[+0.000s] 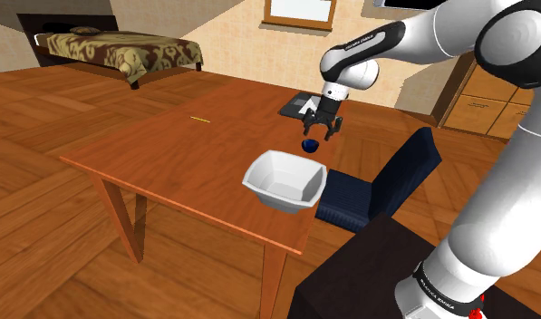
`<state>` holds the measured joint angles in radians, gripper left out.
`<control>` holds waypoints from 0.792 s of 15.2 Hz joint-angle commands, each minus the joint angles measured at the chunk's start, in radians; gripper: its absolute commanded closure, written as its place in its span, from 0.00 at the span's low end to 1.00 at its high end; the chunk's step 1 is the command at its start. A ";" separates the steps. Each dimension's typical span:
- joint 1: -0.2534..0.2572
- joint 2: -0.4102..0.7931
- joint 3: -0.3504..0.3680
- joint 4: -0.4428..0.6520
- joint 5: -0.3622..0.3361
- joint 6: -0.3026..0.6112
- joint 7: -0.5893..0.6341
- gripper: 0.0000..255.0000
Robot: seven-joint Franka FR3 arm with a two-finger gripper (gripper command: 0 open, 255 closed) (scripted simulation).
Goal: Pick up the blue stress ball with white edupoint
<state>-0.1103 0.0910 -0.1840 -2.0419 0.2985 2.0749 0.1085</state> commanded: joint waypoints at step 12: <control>-0.072 0.294 -0.020 0.199 0.138 0.074 -0.014 0.00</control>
<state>-0.1810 0.3784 -0.2046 -1.8391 0.4327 2.1403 0.1004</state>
